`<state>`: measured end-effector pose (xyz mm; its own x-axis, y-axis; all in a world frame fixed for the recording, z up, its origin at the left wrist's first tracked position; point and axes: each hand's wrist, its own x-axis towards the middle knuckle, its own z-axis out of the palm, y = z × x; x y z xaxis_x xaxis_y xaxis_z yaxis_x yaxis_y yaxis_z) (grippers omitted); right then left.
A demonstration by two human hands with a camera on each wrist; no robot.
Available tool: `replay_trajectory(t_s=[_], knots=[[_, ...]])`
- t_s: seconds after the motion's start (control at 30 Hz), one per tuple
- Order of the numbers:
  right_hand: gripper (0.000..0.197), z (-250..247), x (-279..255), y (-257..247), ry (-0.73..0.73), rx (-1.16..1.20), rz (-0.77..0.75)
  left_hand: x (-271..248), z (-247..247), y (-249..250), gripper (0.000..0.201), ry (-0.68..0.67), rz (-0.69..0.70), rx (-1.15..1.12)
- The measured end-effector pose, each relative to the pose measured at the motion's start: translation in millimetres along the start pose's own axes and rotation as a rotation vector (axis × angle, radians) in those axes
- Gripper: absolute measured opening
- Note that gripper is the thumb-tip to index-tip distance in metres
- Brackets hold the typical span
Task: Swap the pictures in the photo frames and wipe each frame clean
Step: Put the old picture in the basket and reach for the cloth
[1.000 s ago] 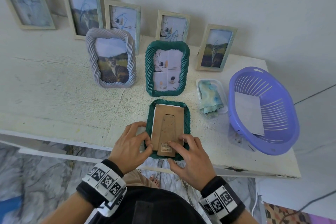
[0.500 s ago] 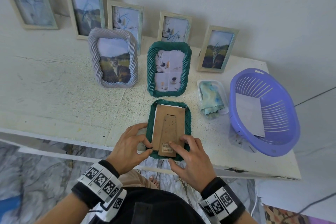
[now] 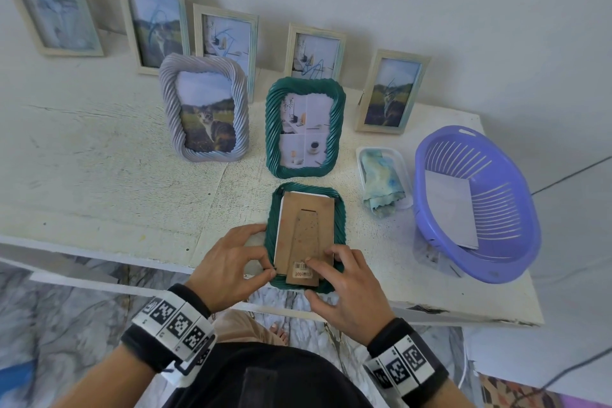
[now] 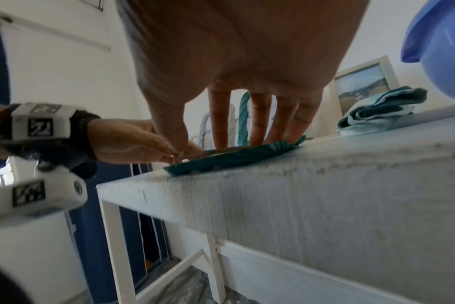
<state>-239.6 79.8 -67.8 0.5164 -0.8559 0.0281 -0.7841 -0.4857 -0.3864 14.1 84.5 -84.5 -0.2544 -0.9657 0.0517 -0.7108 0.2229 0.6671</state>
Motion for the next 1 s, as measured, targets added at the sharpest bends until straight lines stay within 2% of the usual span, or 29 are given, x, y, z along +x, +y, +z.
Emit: replay_trajectory(t_s=[0.1,0.17,0.27,0.33,0.4,0.47,0.57,0.63,0.73,1.0], knots=[[0.045,-16,12,1,-0.024,0.091,0.055,15,-9,8,0.029,0.022,-0.016,0.120],[0.047,-27,26,7,0.034,0.160,0.104,32,-12,18,0.034,0.019,0.006,0.182],[0.057,-36,52,24,0.089,0.093,0.166,59,-11,37,0.052,-0.091,0.074,0.262],[0.065,-37,67,38,0.011,-0.005,0.211,74,-7,46,0.063,-0.188,0.110,0.368],[0.060,-34,77,48,-0.088,-0.054,0.245,82,-4,50,0.076,-0.272,0.085,0.478],[0.055,-30,81,51,-0.134,-0.039,0.248,85,-1,47,0.082,-0.293,0.066,0.526],[0.051,-29,80,53,-0.127,0.064,0.250,85,3,42,0.077,-0.277,0.088,0.546],[0.050,-31,81,55,-0.121,0.215,0.311,84,4,42,0.072,-0.271,0.098,0.545],[0.060,-31,83,58,-0.124,0.375,0.390,84,5,42,0.070,-0.264,0.104,0.530],[0.059,-26,83,60,-0.117,0.352,0.385,84,6,40,0.066,-0.239,0.102,0.488]])
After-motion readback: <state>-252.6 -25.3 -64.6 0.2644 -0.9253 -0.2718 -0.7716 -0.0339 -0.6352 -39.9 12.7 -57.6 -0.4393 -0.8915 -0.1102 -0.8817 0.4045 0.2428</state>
